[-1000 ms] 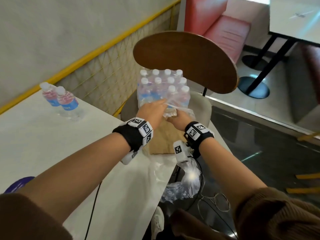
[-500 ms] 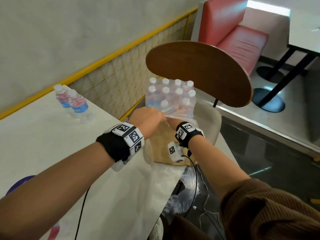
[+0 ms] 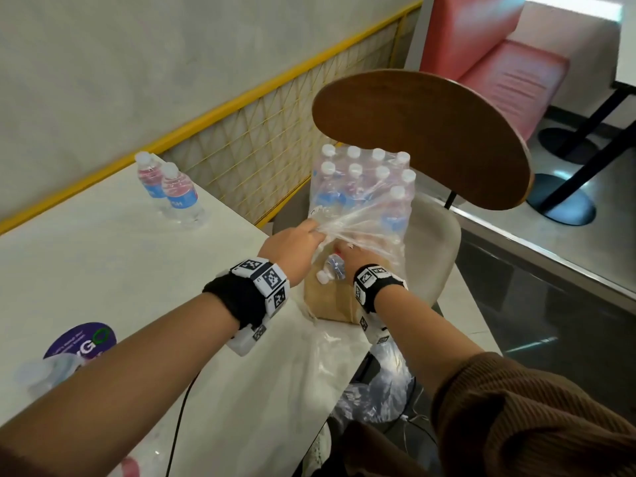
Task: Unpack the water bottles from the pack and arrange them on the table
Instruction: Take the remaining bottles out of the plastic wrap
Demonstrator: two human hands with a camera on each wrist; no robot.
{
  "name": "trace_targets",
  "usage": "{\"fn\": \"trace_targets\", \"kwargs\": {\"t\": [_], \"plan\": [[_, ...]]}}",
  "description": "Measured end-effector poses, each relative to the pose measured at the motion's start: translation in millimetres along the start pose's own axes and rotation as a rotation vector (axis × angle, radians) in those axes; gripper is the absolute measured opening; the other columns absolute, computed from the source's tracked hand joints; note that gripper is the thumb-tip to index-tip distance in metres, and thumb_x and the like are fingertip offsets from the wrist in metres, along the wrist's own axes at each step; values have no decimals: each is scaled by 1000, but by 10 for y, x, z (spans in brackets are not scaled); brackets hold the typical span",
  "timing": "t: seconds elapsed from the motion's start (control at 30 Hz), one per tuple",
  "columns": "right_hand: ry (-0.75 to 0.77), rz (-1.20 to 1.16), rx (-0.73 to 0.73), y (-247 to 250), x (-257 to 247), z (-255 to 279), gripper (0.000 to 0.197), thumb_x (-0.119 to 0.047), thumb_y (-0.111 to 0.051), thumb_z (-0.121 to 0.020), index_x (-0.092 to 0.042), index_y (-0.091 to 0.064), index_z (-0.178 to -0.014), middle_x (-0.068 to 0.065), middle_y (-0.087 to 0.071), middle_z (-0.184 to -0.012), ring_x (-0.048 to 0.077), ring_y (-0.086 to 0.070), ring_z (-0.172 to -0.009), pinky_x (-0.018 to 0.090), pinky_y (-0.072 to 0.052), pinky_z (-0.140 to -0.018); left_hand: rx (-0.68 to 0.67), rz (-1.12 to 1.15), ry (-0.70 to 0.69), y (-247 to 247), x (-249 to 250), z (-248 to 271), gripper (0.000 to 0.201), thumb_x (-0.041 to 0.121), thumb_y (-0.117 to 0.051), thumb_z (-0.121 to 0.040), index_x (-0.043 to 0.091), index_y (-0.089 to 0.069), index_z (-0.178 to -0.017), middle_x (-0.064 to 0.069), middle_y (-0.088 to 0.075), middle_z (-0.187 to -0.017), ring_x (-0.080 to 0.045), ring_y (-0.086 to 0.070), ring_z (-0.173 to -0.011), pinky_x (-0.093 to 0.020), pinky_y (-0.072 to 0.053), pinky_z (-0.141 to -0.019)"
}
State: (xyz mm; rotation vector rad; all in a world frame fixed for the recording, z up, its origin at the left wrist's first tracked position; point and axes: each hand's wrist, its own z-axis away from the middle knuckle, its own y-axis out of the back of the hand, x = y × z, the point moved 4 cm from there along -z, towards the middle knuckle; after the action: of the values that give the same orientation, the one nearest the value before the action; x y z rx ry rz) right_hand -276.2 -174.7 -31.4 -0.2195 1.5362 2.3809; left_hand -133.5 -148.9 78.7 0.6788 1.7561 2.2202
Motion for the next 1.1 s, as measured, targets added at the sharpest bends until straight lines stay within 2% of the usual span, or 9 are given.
{"fn": "trace_targets", "kwargs": {"t": [0.1, 0.2, 0.33, 0.43, 0.5, 0.6, 0.7, 0.93, 1.1], "plan": [[22, 36, 0, -5, 19, 93, 48, -21, -53, -89, -28, -42, -135, 6, -57, -128, 29, -58, -112, 37, -47, -87, -22, 55, 18, -32, -34, 2, 52, -3, -44, -88, 28, -55, -129, 2, -39, -138, -26, -57, -109, -34, -48, -79], [83, -7, 22, 64, 9, 202, 43, -27, -64, -80, -29, -50, -121, -1, -63, -116, 23, -60, -102, 34, -48, -85, -91, 119, 28, -95, -60, 27, 50, 19, -54, -88, 35, -47, -135, 4, -29, -147, -24, -54, -117, -35, -49, -88], [173, -348, 58, 158, -6, 541, 57, -30, -74, -71, -30, -50, -123, -14, -56, -108, 12, -56, -104, 28, -43, -88, -175, 137, -34, -217, 77, 18, 73, 45, -70, -76, 43, -35, -139, -4, -21, -147, -28, -55, -116, -37, -50, -92], [144, -598, -106, 44, -5, 710, 74, -25, -73, -59, -41, -45, -125, -4, -58, -115, 22, -60, -107, 44, -52, -90, -156, 154, -25, -257, 193, -68, 63, 45, -73, -74, 35, -46, -131, -4, -35, -131, -28, -59, -105, -31, -48, -81], [105, -545, -137, 64, 6, 666, 75, -22, -72, -61, -38, -46, -129, 2, -56, -128, 24, -55, -118, 43, -49, -97, -187, 137, -6, -281, 207, -126, 57, 43, -73, -76, 21, -53, -124, -5, -40, -126, -30, -58, -106, -32, -47, -84], [-179, -375, 66, 434, 240, 557, 38, -21, -58, -88, -16, -52, -126, 12, -53, -133, 26, -53, -117, 33, -43, -90, -172, 79, -17, -260, 218, -149, 56, 48, -69, -79, 10, -55, -117, -6, -46, -122, -29, -60, -102, -32, -46, -81], [-267, -182, 51, 616, 503, 508, 52, -24, -58, -91, -4, -43, -137, 14, -45, -142, 29, -47, -127, 34, -40, -102, -134, -87, -83, -278, 301, -75, 61, 57, -57, -84, 13, -44, -125, -5, -49, -125, -28, -60, -100, -32, -41, -69], [-161, 311, -95, 725, 458, 531, 69, -35, -70, -81, -11, -42, -140, 10, -49, -139, 27, -48, -126, 33, -41, -101, -117, -78, -78, -307, 307, 14, 57, 53, -44, -92, 17, -33, -134, -8, -37, -138, -30, -56, -108, -33, -39, -70], [-183, 342, -24, 769, 466, 380, 62, -27, -51, -95, -19, -22, -149, 9, -24, -156, 27, -32, -139, 41, -35, -110, -97, -86, -42, -212, 162, 124, 54, 58, -49, -88, 28, -39, -133, -10, -41, -124, -32, -55, -102, -34, -42, -70]]}}
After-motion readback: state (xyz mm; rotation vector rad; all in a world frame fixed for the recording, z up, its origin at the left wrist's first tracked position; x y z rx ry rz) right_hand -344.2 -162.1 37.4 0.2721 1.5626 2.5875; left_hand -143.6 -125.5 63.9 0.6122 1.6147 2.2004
